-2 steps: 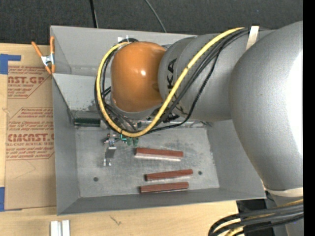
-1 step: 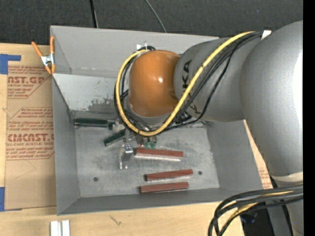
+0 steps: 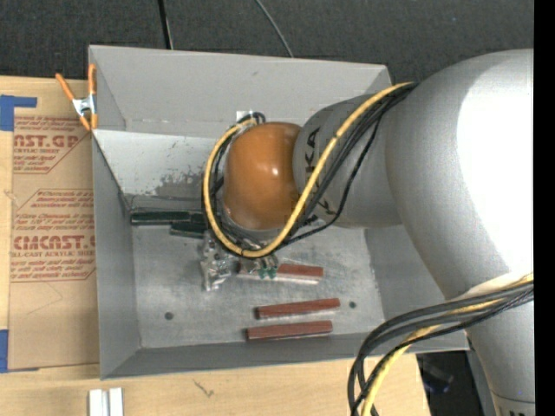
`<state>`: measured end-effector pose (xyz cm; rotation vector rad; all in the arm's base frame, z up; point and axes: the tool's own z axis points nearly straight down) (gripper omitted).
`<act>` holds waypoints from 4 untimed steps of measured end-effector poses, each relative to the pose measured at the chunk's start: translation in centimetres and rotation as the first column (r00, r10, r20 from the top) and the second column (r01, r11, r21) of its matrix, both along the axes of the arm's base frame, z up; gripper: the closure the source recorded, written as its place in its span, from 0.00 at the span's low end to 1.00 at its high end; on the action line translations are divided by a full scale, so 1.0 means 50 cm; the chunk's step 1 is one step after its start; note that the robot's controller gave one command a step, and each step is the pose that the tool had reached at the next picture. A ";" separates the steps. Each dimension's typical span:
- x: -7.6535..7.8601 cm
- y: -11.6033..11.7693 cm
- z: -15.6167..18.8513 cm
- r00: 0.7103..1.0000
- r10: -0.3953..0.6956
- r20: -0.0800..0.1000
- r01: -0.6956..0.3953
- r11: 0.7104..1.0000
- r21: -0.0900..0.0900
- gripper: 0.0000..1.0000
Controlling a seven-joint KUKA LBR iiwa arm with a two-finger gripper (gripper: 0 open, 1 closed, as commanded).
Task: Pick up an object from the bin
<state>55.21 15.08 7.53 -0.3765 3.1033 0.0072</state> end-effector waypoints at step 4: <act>0.035 -0.106 0.247 0.993 0.121 -0.011 -0.121 0.993 -0.004 0.00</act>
Offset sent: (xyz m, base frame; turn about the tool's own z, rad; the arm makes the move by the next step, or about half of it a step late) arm -0.0332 0.0091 0.0699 -0.4136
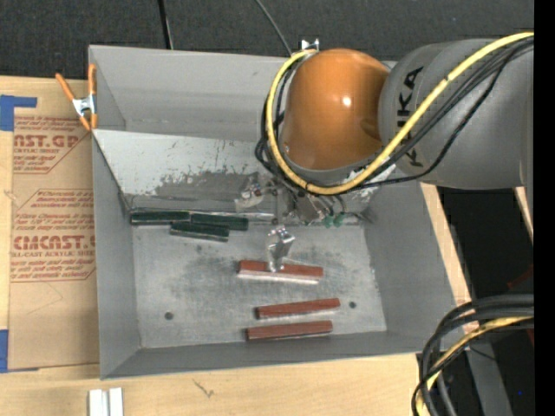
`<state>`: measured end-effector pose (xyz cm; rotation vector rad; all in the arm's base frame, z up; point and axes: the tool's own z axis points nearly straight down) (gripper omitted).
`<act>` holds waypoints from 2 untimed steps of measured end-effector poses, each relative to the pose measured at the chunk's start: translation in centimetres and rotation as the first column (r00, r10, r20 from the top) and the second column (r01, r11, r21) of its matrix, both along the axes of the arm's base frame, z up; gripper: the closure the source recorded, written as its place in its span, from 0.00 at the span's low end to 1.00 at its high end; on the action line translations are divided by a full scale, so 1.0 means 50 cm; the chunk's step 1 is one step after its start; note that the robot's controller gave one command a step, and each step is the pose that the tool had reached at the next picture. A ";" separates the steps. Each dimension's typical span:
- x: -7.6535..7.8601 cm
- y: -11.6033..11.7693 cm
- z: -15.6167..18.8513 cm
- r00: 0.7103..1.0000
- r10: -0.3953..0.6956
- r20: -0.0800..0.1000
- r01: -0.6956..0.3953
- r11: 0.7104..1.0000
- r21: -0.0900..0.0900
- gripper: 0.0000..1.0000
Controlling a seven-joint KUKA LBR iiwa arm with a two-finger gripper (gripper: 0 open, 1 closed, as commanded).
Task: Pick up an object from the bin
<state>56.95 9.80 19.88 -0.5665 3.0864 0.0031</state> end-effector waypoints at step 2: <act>-0.087 -0.044 -0.121 0.998 -0.063 0.002 0.063 0.998 0.000 0.00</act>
Offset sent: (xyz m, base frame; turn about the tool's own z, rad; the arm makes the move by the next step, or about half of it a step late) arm -0.0659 -0.0349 -0.0913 0.0958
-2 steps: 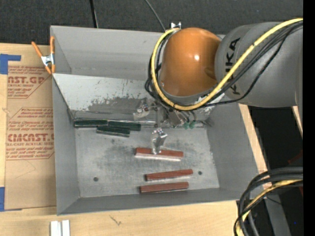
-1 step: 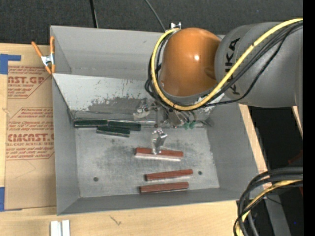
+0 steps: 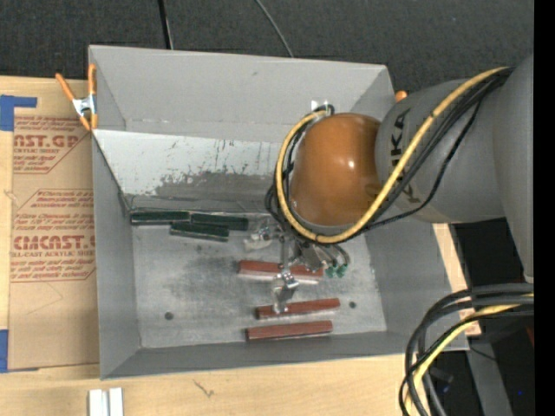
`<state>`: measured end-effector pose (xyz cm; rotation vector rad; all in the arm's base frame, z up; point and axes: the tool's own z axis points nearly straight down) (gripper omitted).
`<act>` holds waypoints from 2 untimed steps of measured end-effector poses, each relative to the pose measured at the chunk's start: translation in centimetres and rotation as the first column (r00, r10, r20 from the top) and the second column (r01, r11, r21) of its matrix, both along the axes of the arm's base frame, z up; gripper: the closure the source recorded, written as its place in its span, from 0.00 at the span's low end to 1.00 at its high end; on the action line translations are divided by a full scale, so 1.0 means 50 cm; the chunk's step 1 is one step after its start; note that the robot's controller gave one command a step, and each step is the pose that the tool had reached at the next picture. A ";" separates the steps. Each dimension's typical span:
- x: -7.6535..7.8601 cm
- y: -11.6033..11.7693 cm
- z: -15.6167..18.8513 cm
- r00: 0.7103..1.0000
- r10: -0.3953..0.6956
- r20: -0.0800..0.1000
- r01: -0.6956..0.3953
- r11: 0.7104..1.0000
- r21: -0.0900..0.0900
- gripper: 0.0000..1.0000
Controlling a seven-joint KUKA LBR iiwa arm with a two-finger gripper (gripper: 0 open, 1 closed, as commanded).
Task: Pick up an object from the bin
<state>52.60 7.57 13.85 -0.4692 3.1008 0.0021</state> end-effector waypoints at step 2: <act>0.067 -0.029 -0.122 1.000 0.018 0.022 -0.018 1.000 0.005 1.00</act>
Offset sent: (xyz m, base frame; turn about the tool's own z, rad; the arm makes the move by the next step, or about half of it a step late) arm 0.0000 0.0000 0.0000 0.0000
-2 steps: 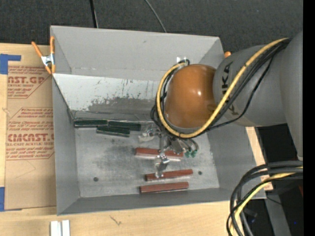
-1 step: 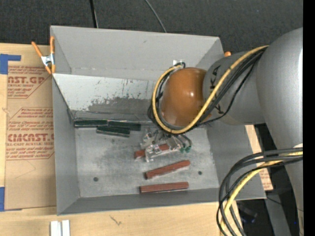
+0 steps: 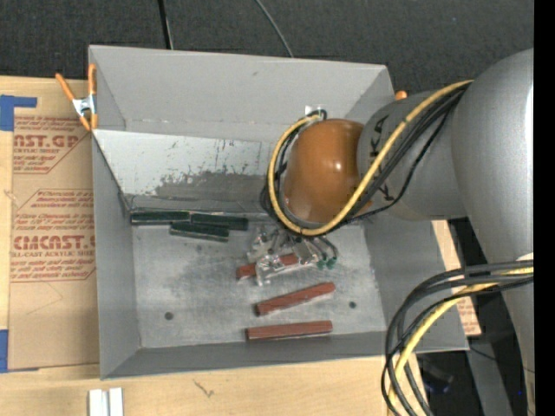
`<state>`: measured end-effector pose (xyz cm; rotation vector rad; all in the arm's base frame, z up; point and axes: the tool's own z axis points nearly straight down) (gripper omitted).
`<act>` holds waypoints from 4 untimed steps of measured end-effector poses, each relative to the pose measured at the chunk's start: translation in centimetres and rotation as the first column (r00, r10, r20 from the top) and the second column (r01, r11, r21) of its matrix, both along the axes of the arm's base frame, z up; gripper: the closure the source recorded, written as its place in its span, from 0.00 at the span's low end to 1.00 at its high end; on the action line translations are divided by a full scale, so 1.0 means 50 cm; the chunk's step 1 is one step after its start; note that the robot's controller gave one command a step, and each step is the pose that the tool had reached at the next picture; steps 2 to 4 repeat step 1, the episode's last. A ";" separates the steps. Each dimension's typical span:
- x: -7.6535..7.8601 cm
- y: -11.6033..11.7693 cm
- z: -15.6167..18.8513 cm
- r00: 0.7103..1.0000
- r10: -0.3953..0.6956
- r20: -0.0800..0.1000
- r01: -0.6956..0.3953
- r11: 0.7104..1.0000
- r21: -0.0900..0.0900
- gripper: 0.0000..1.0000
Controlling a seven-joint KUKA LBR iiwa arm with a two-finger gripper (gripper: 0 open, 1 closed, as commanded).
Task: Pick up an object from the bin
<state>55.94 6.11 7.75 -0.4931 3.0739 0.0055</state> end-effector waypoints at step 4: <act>0.021 -0.052 0.262 1.000 0.014 -0.025 -0.014 1.000 -0.007 1.00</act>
Offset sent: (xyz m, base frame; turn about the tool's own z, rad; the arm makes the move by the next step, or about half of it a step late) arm 0.0000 0.0000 0.0000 0.0000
